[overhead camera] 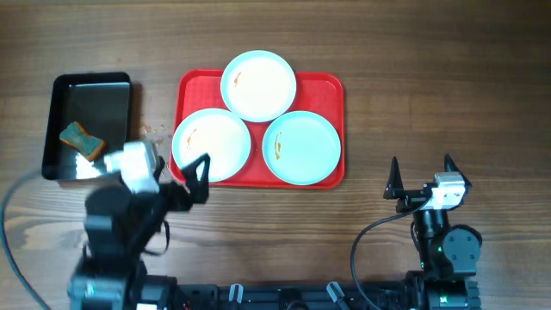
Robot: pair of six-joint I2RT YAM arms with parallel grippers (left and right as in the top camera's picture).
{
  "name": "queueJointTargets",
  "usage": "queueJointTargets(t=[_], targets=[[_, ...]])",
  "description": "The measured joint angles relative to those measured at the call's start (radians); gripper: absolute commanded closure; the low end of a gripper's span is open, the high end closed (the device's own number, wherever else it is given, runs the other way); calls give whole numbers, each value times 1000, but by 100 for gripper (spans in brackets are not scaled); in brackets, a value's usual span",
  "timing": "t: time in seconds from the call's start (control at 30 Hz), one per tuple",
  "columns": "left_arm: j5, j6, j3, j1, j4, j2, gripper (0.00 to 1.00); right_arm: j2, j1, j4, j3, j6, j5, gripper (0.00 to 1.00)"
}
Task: Clean dirty plates on tray and stack at the side
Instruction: 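Move the left gripper over the black tray toward the sponge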
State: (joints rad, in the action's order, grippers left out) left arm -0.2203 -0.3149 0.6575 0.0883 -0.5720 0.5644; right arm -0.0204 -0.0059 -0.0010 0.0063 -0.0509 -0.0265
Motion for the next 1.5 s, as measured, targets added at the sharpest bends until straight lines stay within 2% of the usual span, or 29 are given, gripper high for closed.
queueJointTargets(t=[0.13, 0.3, 0.47, 0.7, 0.83, 1.27, 1.5], targets=[[-28, 18, 111, -1, -27, 154, 0, 0, 0, 0, 0, 0, 0, 0], [-122, 25, 127, -1, -32, 210, 0, 0, 0, 0, 0, 0, 0, 0], [-144, 24, 127, -1, -87, 245, 0, 0, 0, 0, 0, 0, 0, 0], [-55, -13, 169, -21, -184, 394, 0, 0, 0, 0, 0, 0, 0, 0], [-28, -21, 200, -43, -153, 466, 0, 0, 0, 0, 0, 0, 0, 0], [-7, -24, 202, -44, -141, 542, 0, 0, 0, 0, 0, 0, 0, 0], [177, -112, 208, -82, -119, 618, 0, 0, 0, 0, 0, 0, 0, 0]])
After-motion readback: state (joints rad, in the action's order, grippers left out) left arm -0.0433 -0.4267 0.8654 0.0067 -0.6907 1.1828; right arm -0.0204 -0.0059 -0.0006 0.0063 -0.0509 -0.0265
